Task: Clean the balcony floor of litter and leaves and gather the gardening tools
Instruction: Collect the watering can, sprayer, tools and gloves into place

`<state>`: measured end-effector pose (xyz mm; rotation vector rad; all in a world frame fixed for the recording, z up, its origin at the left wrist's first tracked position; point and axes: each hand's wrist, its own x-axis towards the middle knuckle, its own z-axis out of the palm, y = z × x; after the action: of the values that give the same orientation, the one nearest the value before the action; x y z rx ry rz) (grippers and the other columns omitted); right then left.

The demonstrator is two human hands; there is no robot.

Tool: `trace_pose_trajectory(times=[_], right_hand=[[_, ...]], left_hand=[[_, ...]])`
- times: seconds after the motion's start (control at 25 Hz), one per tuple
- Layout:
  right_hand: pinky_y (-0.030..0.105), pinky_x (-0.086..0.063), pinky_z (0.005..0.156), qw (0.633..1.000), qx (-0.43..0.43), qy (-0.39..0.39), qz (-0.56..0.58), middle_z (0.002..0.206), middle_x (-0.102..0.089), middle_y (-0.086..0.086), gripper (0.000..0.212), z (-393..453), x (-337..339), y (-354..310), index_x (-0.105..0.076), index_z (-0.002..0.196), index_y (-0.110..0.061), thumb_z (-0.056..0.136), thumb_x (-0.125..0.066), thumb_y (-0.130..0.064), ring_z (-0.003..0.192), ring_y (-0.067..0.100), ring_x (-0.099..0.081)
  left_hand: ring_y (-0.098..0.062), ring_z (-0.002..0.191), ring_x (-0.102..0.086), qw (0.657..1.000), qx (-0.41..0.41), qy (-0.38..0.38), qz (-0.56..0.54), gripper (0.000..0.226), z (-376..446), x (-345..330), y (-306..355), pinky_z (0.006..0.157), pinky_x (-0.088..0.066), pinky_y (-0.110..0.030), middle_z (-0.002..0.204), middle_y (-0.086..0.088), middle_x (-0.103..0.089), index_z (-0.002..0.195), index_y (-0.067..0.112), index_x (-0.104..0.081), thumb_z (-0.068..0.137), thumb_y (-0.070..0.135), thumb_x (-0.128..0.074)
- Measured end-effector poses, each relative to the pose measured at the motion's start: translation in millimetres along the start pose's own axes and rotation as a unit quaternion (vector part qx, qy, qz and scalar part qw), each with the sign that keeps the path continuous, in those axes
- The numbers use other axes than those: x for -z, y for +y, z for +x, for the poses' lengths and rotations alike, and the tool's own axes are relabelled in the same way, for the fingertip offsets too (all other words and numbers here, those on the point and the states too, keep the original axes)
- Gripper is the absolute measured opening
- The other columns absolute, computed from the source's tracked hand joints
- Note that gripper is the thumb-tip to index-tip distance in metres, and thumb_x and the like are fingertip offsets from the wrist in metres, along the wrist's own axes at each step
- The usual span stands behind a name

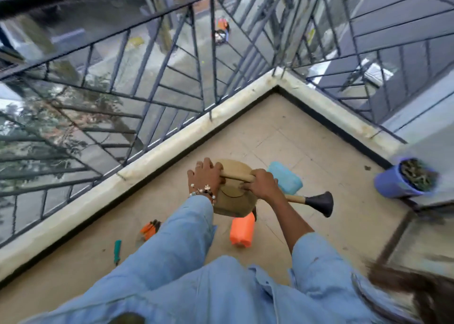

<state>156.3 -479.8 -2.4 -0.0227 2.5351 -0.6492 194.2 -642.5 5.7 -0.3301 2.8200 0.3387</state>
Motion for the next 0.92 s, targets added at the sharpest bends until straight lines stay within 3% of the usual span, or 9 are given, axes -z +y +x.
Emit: trace_pose_trajectory(times=[0.16,0.4,0.52,0.72,0.92], right_hand=[[0.042,-0.033,0.096,0.998,-0.045,0.034,-0.006,0.117,-0.062,0.005,0.053,35.3,29.8,16.6,-0.057,0.119,-0.018,0.079,-0.067,-0.05,0.114,0.027,-0.052],[0.042,-0.037,0.088,0.979,-0.164,0.104,0.06,0.079,-0.061,0.0,0.022,109.0,44.3,7.6,-0.06,0.081,-0.02,0.075,-0.066,-0.041,0.089,0.026,-0.059],[0.043,-0.038,0.088,0.968,-0.205,0.115,0.085,0.076,-0.059,-0.001,0.019,166.3,61.8,-17.7,-0.06,0.077,-0.021,0.074,-0.066,-0.039,0.088,0.026,-0.059],[0.05,-0.03,0.098,0.929,-0.307,0.185,0.096,0.083,-0.062,-0.001,0.018,245.8,99.7,-68.9,-0.064,0.087,-0.023,0.075,-0.063,-0.037,0.096,0.025,-0.057],[0.046,-0.032,0.09,0.889,-0.386,0.226,0.098,0.104,-0.055,0.001,0.022,294.2,134.0,-44.4,-0.067,0.093,-0.025,0.075,-0.065,-0.038,0.105,0.027,-0.047]], left_hand=[[-0.027,0.125,-0.043,0.996,-0.071,-0.032,0.042,0.032,52.8,2.2,32.1,0.096,-0.034,-0.043,0.133,0.0,-0.05,0.13,0.028,-0.045,0.099,0.031,-0.04],[-0.027,0.121,-0.046,0.985,-0.15,-0.066,0.061,0.026,159.9,13.5,50.2,0.096,-0.03,-0.045,0.125,0.003,-0.054,0.122,0.029,-0.049,0.097,0.031,-0.043],[-0.026,0.122,-0.046,0.975,-0.188,-0.086,0.082,0.027,233.1,43.0,50.3,0.096,-0.028,-0.045,0.124,0.003,-0.054,0.121,0.028,-0.049,0.096,0.035,-0.045],[-0.028,0.123,-0.044,0.959,-0.247,-0.094,0.102,0.027,341.8,97.0,62.1,0.099,-0.03,-0.049,0.128,0.002,-0.053,0.122,0.027,-0.05,0.096,0.034,-0.047],[-0.028,0.122,-0.043,0.935,-0.315,-0.099,0.126,0.03,404.0,102.3,117.9,0.093,-0.035,-0.045,0.126,0.002,-0.053,0.123,0.027,-0.049,0.096,0.039,-0.047]])
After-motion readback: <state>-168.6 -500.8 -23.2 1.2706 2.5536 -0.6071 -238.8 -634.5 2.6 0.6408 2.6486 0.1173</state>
